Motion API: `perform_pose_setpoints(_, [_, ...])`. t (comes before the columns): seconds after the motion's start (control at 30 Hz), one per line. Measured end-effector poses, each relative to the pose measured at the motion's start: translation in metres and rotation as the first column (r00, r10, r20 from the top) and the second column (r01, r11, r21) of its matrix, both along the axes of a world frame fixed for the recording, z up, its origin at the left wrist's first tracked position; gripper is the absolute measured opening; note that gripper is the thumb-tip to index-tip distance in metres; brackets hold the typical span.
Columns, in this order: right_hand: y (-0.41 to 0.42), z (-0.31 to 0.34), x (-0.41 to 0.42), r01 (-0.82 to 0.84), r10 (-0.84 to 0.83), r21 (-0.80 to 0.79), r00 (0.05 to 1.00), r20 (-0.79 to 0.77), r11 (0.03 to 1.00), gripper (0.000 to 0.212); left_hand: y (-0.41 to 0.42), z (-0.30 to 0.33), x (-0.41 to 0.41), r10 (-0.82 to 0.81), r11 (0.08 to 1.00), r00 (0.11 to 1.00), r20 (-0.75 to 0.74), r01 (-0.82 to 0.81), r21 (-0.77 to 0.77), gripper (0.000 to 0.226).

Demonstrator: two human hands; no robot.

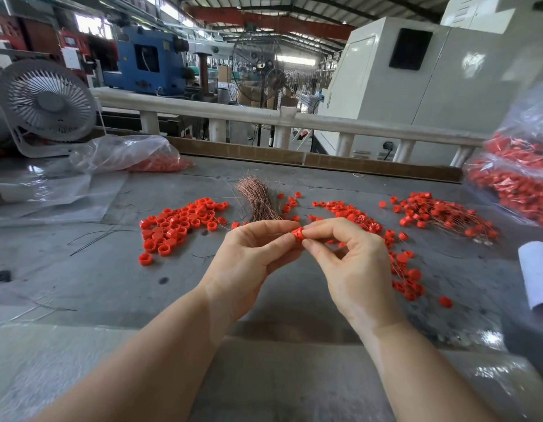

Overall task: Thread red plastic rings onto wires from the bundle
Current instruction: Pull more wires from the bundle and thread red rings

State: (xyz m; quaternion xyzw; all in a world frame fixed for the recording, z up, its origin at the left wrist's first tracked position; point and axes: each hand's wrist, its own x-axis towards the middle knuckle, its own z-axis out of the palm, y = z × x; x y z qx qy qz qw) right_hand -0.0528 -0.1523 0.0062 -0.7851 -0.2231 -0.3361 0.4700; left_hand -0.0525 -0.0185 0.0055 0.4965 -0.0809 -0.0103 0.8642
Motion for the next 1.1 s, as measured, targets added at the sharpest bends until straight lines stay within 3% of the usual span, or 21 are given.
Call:
perform_pose_setpoints(0.4, [-0.0003,-0.0001,0.0005,0.018,-0.018,0.004,1.000,0.012,1.000,0.018,0.0006,-0.0007,0.0009,0.043,0.998,0.998,0.054,-0.046,0.049,0.014])
perform_pose_setpoints(1.1, [-0.0014,0.0020,-0.0026,0.006,-0.006,-0.021,1.000,0.004,1.000,0.015,-0.0016,0.0001,-0.0007,0.025,0.998,0.999,0.019,-0.027,0.063,0.014])
